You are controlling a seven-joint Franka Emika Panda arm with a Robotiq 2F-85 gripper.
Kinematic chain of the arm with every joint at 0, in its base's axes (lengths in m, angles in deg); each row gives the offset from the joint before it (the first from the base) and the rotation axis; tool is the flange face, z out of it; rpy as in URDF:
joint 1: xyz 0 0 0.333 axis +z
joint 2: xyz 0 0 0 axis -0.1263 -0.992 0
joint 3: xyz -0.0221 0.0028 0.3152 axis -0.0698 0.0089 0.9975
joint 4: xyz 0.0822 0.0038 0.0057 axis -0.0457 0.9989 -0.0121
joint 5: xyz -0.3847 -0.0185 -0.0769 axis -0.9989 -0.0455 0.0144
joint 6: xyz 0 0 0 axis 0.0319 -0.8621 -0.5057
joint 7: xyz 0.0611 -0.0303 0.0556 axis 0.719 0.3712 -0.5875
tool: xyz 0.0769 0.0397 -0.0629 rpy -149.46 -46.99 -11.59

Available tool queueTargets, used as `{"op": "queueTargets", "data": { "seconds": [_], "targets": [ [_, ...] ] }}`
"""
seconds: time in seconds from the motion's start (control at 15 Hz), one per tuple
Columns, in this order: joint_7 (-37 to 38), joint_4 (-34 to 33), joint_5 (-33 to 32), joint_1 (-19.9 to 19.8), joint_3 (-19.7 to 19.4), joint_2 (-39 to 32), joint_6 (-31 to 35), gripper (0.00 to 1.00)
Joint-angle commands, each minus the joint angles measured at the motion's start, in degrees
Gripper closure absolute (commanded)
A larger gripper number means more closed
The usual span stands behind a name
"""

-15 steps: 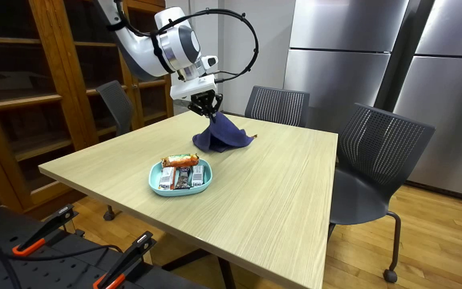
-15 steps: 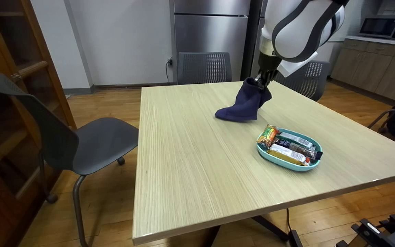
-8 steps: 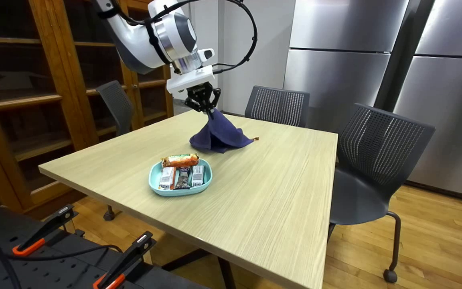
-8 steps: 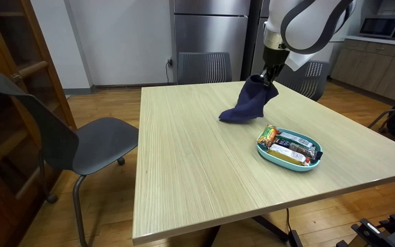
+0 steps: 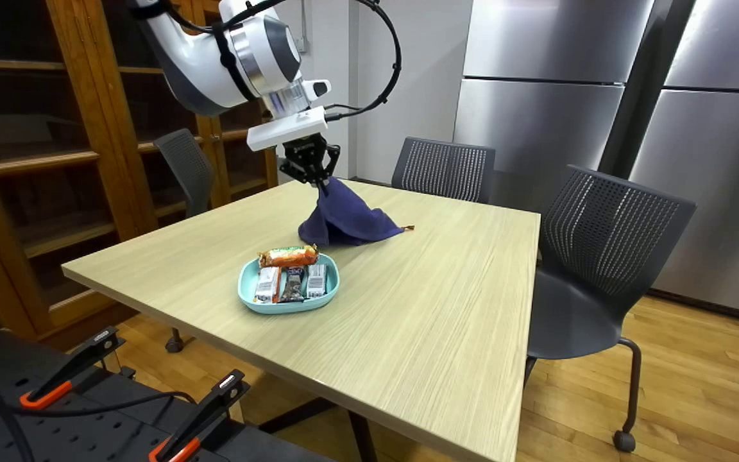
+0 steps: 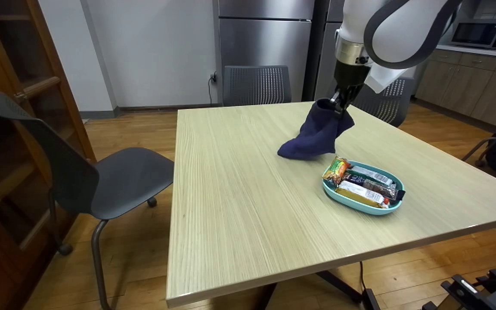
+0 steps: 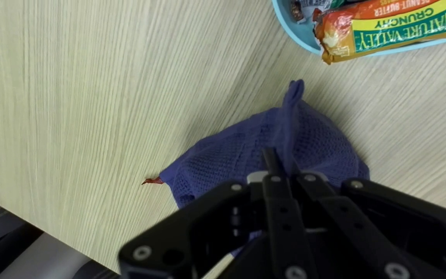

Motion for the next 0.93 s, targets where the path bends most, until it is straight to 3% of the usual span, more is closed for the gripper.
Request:
{"op": "queueTargets", "data": {
  "seconds": [0.0, 0.53, 0.87],
  "targets": [
    [4.7, 3.6, -2.7, 0.7, 0.7, 5.3, -2.2, 0.99],
    [11.0, 7.5, -5.4, 5.3, -1.5, 11.4, -2.5, 0.99],
    [13.7, 10.0, -9.6, 6.1, -2.1, 14.6, -4.2, 0.99]
  ]
}}
